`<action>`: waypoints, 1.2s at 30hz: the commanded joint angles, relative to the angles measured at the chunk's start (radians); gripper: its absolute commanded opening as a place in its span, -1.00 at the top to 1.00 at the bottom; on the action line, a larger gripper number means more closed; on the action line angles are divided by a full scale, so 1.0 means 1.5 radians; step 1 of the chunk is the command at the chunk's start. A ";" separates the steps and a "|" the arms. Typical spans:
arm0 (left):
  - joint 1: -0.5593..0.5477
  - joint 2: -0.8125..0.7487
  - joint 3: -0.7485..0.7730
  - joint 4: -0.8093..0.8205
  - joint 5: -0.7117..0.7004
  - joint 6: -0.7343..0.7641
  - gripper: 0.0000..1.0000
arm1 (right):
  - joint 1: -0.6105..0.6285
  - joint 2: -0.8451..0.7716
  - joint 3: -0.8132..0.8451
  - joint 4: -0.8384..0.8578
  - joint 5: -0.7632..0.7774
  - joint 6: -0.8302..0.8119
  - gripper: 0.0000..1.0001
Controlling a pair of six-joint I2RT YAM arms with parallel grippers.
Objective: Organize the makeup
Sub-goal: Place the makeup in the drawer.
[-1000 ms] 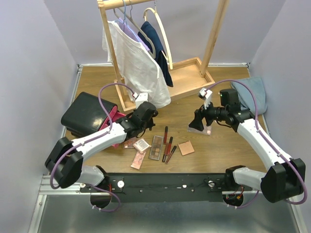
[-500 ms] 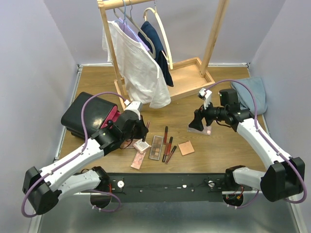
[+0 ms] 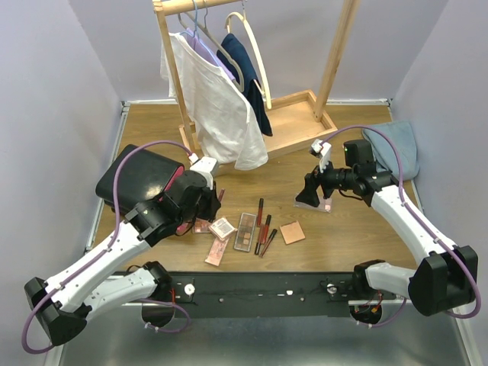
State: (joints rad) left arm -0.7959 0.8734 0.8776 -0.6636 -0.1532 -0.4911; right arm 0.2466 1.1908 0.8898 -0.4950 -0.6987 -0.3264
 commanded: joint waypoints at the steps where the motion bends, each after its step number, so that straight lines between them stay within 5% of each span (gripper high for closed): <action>1: 0.004 -0.006 0.052 -0.065 -0.050 0.063 1.00 | -0.006 0.006 -0.003 -0.013 -0.023 -0.017 -0.82; 22: 0.030 0.031 0.101 -0.145 -0.225 0.182 1.00 | -0.005 0.012 -0.001 -0.018 -0.027 -0.022 -0.82; 36: 0.103 0.079 0.010 0.005 -0.235 0.230 0.88 | -0.005 0.011 -0.001 -0.018 -0.027 -0.023 -0.82</action>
State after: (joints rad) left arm -0.6559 0.9718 0.9211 -0.7723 -0.4725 -0.1753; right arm 0.2466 1.2045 0.8898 -0.5106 -0.7132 -0.3420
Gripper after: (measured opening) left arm 0.208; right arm 0.910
